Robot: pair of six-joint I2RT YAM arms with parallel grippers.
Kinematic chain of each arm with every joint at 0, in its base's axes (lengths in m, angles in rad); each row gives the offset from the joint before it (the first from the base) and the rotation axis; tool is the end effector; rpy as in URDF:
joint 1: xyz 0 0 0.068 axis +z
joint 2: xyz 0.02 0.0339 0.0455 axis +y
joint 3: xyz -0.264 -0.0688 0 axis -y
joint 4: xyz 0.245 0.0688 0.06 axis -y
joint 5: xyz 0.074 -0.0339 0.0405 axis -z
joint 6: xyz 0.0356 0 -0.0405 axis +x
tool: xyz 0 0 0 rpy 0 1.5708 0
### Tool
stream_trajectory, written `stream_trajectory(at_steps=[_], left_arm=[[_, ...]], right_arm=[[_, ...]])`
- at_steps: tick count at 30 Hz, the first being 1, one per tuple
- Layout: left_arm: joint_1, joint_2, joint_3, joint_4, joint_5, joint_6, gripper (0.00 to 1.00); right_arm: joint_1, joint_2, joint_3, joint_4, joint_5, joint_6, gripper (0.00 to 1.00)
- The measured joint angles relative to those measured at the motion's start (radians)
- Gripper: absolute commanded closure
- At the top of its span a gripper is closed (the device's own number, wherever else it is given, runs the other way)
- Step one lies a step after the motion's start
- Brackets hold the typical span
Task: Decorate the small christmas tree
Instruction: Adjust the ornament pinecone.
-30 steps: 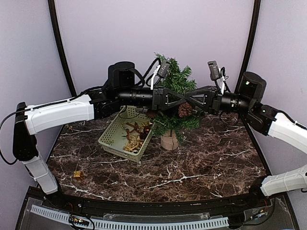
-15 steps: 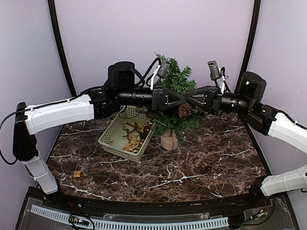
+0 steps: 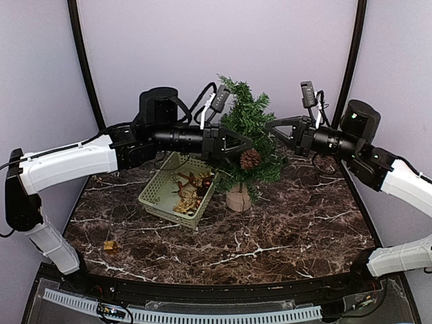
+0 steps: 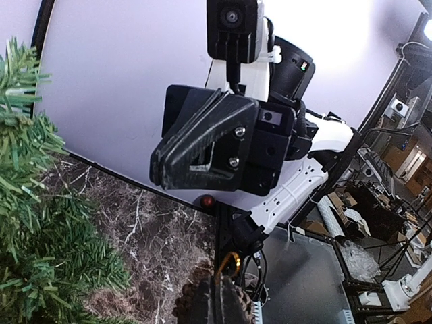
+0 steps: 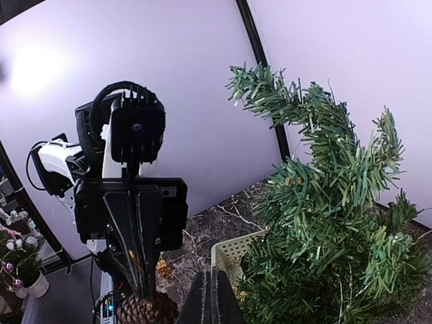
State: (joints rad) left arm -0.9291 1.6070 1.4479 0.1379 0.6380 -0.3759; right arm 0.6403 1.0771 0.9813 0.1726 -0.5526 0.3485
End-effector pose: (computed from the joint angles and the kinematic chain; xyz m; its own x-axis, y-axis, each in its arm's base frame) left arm 0.2126 -0.3199 0.3956 -0.3789 0.0144 -0.9253 0.9254 0.0098 -0.3788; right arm 0.1881 0.1635 0.3903 -0.2591 0.1694 -0.9509 -0.8934 0.3320 0.3026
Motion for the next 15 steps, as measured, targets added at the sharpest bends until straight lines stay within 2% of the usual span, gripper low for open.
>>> stream_trajectory(at_steps=[4, 7, 15], left_arm=[[0.005, -0.031, -0.002, 0.002, 0.006, 0.001, 1.0], [0.009, -0.032, -0.002, 0.002, 0.019, -0.003, 1.0], [0.009, 0.005, 0.039, 0.002, 0.075, -0.024, 1.0]], right_arm=[[0.0, -0.003, 0.0, 0.015, -0.037, 0.007, 0.8], [0.0, 0.006, -0.002, 0.033, -0.094, 0.025, 0.73], [0.001, 0.034, -0.002, 0.043, -0.181, 0.048, 0.65]])
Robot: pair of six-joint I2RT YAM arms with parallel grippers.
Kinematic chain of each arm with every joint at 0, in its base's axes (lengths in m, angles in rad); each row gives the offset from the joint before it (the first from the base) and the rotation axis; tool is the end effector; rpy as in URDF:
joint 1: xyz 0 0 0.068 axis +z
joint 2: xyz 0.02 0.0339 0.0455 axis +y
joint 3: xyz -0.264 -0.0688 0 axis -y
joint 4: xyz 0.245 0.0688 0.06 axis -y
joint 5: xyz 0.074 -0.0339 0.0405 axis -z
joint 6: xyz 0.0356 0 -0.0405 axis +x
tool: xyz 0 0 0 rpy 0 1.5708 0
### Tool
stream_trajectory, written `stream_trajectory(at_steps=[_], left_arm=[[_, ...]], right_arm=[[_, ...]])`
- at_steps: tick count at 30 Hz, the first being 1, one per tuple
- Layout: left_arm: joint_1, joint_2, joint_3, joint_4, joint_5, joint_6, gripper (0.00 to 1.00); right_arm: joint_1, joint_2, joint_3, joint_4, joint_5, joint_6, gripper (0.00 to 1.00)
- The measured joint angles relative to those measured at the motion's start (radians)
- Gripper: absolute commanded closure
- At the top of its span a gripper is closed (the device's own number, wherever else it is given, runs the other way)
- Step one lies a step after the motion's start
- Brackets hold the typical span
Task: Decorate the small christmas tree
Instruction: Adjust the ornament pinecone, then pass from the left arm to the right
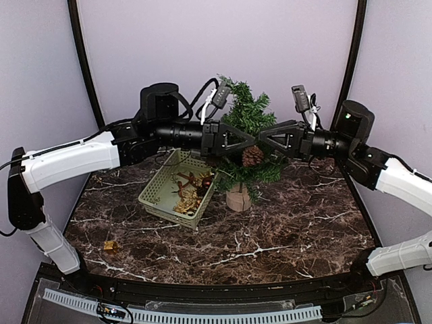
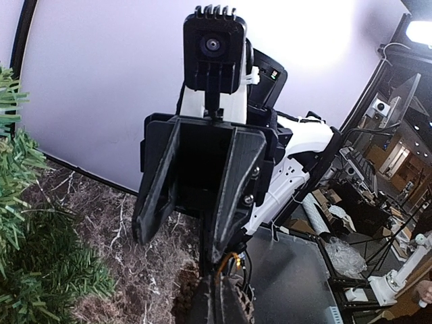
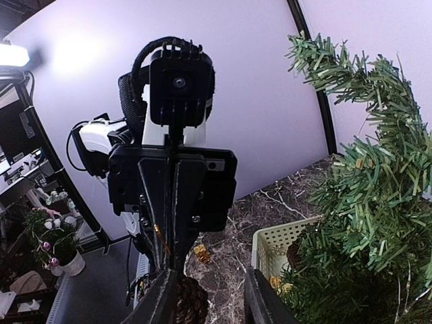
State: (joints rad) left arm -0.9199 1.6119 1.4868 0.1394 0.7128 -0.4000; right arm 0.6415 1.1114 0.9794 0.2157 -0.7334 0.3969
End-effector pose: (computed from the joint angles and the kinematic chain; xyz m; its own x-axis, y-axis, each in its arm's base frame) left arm 0.2131 -0.3183 0.4077 -0.3807 0.0136 -0.9246 0.9226 -0.0614 -0.3808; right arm 0.1891 0.1710 0.3858 -0.3167 0.1219 -0.9407 -0.9288 0.1615 0.3336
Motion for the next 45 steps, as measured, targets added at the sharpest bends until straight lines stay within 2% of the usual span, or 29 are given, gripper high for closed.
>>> stream_trajectory(at_steps=[7, 12, 24, 33, 37, 43, 44, 45], left_arm=[[0.0, 0.032, 0.019, -0.003, 0.042, -0.007, 1.0], [0.006, 0.034, 0.024, -0.008, 0.064, -0.01, 1.0], [0.005, 0.045, 0.031, -0.006, 0.076, -0.029, 1.0], [0.005, 0.048, 0.031, -0.006, 0.078, -0.034, 1.0], [0.005, 0.048, 0.031, -0.006, 0.08, -0.034, 1.0], [0.005, 0.048, 0.031, -0.006, 0.08, -0.035, 1.0], [0.005, 0.048, 0.031, -0.006, 0.08, -0.034, 0.98], [0.005, 0.048, 0.031, -0.006, 0.08, -0.034, 0.9]], right_arm=[[0.01, 0.029, 0.007, 0.003, -0.026, 0.0, 0.63], [0.013, 0.036, 0.012, 0.012, -0.038, 0.001, 0.69], [0.023, 0.037, 0.015, 0.059, -0.101, 0.022, 0.69], [0.026, 0.045, 0.02, 0.077, -0.117, 0.035, 0.88], [0.026, 0.047, 0.021, 0.076, -0.119, 0.035, 1.0], [0.027, 0.046, 0.021, 0.077, -0.111, 0.03, 1.0], [0.027, 0.045, 0.021, 0.077, -0.106, 0.03, 1.0], [0.027, 0.043, 0.021, 0.076, -0.101, 0.03, 1.0]])
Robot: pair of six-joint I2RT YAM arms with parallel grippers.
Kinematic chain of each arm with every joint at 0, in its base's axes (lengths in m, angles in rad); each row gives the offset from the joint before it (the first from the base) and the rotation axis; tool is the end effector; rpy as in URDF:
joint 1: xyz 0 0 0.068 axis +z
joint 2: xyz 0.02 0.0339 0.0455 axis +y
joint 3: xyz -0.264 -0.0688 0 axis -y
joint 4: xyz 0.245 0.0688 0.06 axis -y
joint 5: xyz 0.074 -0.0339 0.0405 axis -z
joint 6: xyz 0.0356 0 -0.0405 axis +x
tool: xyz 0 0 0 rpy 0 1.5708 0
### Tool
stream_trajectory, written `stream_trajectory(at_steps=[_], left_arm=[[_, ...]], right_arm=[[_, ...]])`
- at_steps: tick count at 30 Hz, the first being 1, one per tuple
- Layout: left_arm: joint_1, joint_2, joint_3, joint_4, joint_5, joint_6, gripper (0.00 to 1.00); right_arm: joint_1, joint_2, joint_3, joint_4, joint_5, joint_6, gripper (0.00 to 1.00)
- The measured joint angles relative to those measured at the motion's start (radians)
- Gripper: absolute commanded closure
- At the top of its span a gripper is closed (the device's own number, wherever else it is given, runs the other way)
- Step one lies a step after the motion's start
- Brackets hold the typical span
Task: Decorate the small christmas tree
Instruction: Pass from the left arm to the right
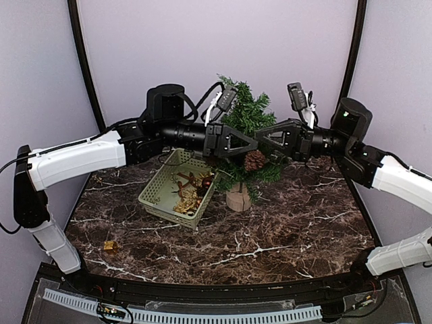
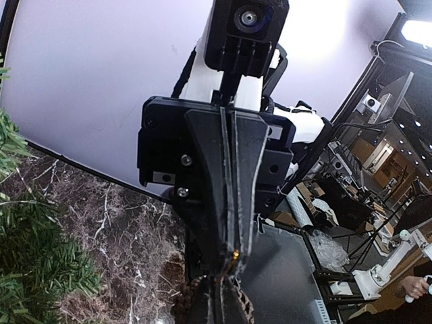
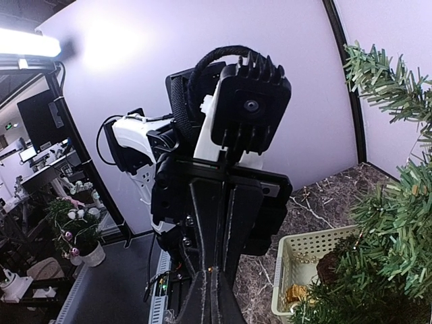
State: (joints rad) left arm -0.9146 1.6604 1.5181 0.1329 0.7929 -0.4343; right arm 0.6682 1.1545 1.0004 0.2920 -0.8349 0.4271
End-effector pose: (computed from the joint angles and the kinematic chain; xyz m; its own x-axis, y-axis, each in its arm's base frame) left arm 0.2201 -0.3274 0.4002 -0.4220 0.0641 -0.9043 0.8963 -0.1205 -0.4268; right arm 0.1889 0.1827 0.3901 -0.3128 0.1073 -0.9437 -0.9478 0.0303 0.3176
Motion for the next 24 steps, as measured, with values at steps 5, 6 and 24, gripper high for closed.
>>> stream_trajectory(at_steps=[5, 6, 24], left_arm=[[0.0, 0.0, -0.004, 0.016, -0.007, -0.004, 0.77], [0.0, 0.0, -0.005, 0.019, -0.008, -0.003, 0.76], [0.007, -0.066, -0.048, -0.02, -0.15, 0.069, 0.59]], right_arm=[[0.0, -0.019, 0.0, -0.002, 0.03, -0.004, 1.0], [0.0, -0.022, 0.0, -0.002, 0.033, -0.004, 1.0], [0.0, -0.033, 0.06, -0.239, 0.208, -0.111, 1.0]])
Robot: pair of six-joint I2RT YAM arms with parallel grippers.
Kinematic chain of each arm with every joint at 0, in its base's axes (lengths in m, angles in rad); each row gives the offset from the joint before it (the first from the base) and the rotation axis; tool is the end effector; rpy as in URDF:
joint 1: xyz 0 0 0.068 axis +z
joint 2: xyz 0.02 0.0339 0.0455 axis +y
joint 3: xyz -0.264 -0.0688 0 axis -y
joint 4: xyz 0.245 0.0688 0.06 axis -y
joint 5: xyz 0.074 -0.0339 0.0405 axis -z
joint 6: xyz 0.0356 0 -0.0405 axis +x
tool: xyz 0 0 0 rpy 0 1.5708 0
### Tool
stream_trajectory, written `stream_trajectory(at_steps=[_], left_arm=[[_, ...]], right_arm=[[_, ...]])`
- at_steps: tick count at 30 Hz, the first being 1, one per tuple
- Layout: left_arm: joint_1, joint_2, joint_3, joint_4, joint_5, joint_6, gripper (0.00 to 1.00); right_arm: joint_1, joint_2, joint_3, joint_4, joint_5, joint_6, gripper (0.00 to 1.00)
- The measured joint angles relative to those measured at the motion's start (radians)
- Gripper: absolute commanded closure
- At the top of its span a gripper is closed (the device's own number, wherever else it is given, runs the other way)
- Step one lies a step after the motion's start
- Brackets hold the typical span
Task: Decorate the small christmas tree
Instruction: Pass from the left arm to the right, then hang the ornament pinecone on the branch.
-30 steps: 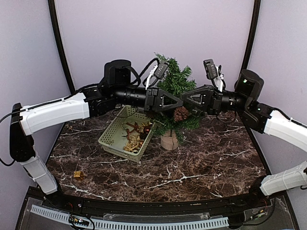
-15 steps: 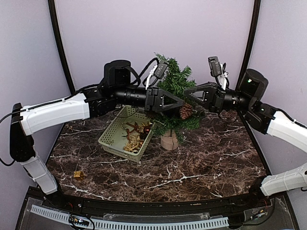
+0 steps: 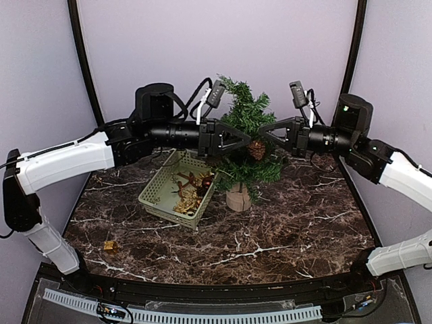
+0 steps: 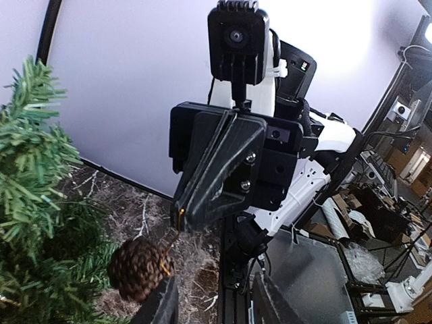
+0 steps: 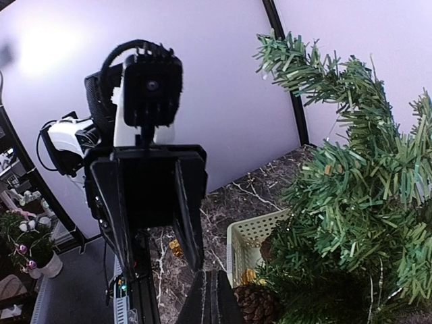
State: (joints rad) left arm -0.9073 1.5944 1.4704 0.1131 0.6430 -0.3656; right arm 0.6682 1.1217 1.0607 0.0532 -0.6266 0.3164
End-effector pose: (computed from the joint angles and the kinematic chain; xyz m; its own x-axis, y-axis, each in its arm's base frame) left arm 0.2168 -0.3119 0.4055 -0.3637 0.0007 -0.9315 0.9313 0.0222 -0.3636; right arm 0.1883 0.1753 0.3955 -0.3052 0.0802 -0.9489 -0.9125 0.2605 0.3155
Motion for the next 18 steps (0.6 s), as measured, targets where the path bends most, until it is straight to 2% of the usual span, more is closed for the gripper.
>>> stream_trajectory(at_steps=[9, 13, 18], left_arm=[[0.022, -0.089, -0.026, -0.015, -0.063, 0.033, 0.56], [0.022, -0.088, -0.064, -0.011, -0.048, 0.037, 0.49], [0.019, -0.069, -0.084, 0.011, -0.014, 0.048, 0.3]], right_arm=[[0.0, 0.027, 0.146, -0.264, 0.13, -0.098, 1.0], [0.0, 0.047, 0.208, -0.382, 0.164, -0.126, 1.0], [0.001, 0.061, 0.252, -0.482, 0.163, -0.141, 1.0]])
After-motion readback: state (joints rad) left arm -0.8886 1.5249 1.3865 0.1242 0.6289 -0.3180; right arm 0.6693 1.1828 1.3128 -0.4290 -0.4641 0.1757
